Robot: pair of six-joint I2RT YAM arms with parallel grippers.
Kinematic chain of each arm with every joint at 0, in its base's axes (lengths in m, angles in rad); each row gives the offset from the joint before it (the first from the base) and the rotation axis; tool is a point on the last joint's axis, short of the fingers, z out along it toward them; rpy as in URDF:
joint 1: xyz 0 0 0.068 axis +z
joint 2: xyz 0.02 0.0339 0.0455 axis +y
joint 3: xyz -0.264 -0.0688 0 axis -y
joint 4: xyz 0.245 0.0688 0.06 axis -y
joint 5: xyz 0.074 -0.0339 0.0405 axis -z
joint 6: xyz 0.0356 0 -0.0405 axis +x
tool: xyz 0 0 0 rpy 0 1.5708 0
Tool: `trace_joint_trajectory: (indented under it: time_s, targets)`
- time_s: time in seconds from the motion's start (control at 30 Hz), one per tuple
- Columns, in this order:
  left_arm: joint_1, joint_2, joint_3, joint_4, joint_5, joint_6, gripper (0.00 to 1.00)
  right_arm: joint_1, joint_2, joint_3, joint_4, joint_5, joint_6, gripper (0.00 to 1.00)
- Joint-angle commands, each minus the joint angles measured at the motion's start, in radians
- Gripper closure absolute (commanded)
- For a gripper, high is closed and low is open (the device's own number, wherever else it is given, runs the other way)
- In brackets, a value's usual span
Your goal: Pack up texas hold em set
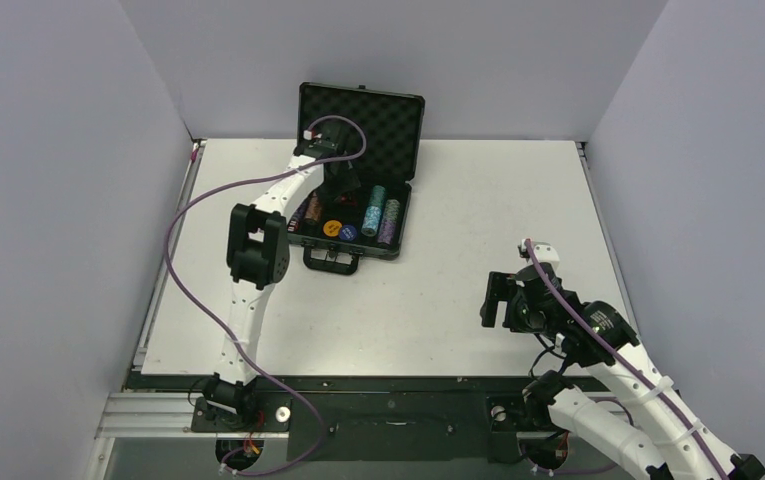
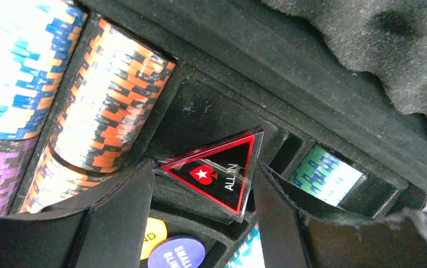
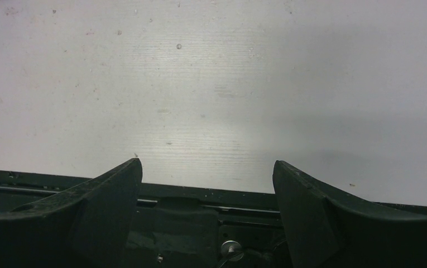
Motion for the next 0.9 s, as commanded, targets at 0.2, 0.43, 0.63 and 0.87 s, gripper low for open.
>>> trace_joint_trajectory:
  time_s: [0.2,0.43,0.63,0.87]
  targets:
    - [-0.006,0.015,0.065,0.093,-0.046,0.03,0.89,0.014,0.016,0.007,0.008,0.006,-0.027,0.18]
    - [-0.005,0.047,0.08,0.075,-0.048,0.04,0.89,0.022,0.022,0.003,0.009,-0.001,-0.024,0.18]
    - [-0.006,0.045,0.041,0.076,-0.057,0.047,0.88,0.024,0.026,0.002,0.013,0.002,-0.019,0.18]
    - [-0.006,0.035,0.011,0.069,-0.065,0.048,0.86,0.024,0.029,0.005,0.01,0.01,-0.019,0.18]
